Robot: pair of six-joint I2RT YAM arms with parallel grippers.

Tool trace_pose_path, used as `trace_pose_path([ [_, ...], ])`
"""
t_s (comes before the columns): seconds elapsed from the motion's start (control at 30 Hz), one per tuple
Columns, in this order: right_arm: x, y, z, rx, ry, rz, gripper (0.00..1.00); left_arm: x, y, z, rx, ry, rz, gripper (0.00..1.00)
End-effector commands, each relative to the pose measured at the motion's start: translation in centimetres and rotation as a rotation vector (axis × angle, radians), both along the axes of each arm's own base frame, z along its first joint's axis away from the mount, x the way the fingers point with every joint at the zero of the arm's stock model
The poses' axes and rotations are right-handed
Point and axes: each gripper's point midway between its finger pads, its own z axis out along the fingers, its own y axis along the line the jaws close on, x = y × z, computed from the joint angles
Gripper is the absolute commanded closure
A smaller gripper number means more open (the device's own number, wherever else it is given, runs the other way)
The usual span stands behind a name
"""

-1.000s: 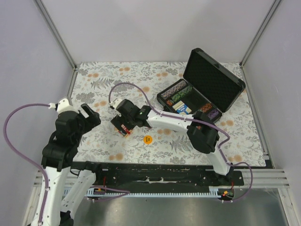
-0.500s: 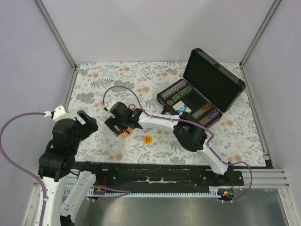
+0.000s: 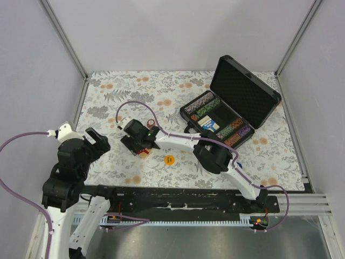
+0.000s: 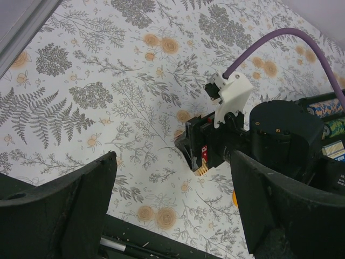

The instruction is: Pack up texas hold em set

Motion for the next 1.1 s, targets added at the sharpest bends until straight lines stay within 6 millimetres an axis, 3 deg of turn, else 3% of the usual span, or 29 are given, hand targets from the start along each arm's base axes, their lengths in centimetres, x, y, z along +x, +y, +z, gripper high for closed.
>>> trace_pose_path([
  [0.0,0.4,0.3,4.4,0.041,-0.052,-0.007,0.38,0.1,0.7,1.3,-0.015,-0.049,0.052,0.09],
  [0.23,1.5,-0.9,13.3,0.112,-0.160,-0.013,0.41,0.5,0.5,1.7,-0.023,-0.069,0.048,0.09],
  [0.4,4.1,-4.9,19.0,0.156,-0.205,-0.067,0.40,1.3,0.3,1.8,-0.029,-0.081,0.046,0.09],
  [0.5,5.9,-8.4,20.7,0.135,-0.240,-0.059,0.40,2.0,-0.1,1.6,-0.035,-0.080,0.035,0.09],
  [0.73,11.4,-19.0,21.8,0.087,-0.250,-0.168,0.40,3.7,-0.9,1.6,-0.048,-0.076,0.009,0.09],
  [0.93,14.3,-26.8,20.3,0.018,-0.252,-0.232,0.40,5.0,-1.3,1.3,-0.053,-0.061,0.005,0.09],
  [1.07,15.8,-30.7,18.9,-0.031,-0.273,-0.259,0.40,5.6,-1.3,1.1,-0.049,-0.055,0.010,0.09],
])
